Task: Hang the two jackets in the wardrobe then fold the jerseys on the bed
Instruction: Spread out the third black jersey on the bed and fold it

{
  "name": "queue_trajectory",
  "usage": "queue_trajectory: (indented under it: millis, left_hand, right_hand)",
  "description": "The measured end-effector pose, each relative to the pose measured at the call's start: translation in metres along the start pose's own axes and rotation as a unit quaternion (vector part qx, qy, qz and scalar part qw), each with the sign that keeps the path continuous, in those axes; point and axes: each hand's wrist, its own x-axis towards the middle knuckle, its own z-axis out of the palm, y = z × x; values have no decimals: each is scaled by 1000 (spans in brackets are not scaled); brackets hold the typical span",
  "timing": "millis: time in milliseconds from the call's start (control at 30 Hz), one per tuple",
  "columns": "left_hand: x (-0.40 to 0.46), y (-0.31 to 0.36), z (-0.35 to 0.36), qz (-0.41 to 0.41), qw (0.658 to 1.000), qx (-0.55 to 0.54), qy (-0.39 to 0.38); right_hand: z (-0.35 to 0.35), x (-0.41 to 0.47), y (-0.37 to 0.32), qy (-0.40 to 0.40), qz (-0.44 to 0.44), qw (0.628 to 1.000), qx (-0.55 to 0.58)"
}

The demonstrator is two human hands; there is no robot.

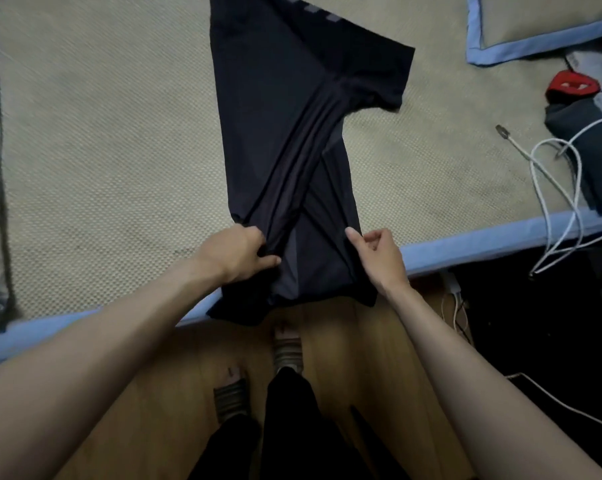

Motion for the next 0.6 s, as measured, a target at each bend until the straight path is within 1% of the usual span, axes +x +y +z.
queue_trajectory:
  millis: [67, 100, 133, 167, 200, 267, 300, 333, 367, 433, 500, 533, 600]
  left_hand:
    - [-17, 20, 5, 17, 996, 25, 80]
    - [-25, 31, 8, 27, 991, 28, 127]
    - [-32, 41, 12, 40, 985, 23, 164]
    - [-38, 53, 17, 59, 980, 5, 188]
    - [-43, 66, 22, 80, 976, -20, 200]
    - [-52, 94, 33, 117, 970, -72, 199]
    - [-55, 106, 38, 132, 968, -91, 194]
    - [-57, 117, 42, 140, 966, -101, 191]
    - [-57, 125, 46, 144, 966, -102, 189]
    - [-53, 140, 51, 149, 966, -85, 194]
    - [-47, 152, 54, 162, 965, -44, 200]
    - [-45, 157, 56, 167, 965, -22, 201]
    - [-36, 164, 64, 168, 969, 21, 178]
  right_hand:
    - [1, -16, 3, 67, -74, 995, 15]
    - [3, -24, 0, 77, -93, 992, 46]
    - [5, -30, -6, 59, -93, 989, 98]
    - [7, -35, -13, 12, -66, 984, 166]
    - [9, -38, -20, -53, -18, 969, 239]
    - [7, -43, -33, -177, 75, 913, 360]
    - [5, -44, -36, -209, 96, 885, 404]
    - [2, -44, -37, -223, 104, 866, 436]
    - [-2, -42, -37, -222, 105, 861, 445]
    - [-13, -36, -36, -184, 101, 871, 444]
    - [-23, -23, -28, -122, 75, 896, 420]
    - [-28, -15, -22, -97, 51, 915, 388]
    - [-36, -6, -11, -76, 9, 956, 285]
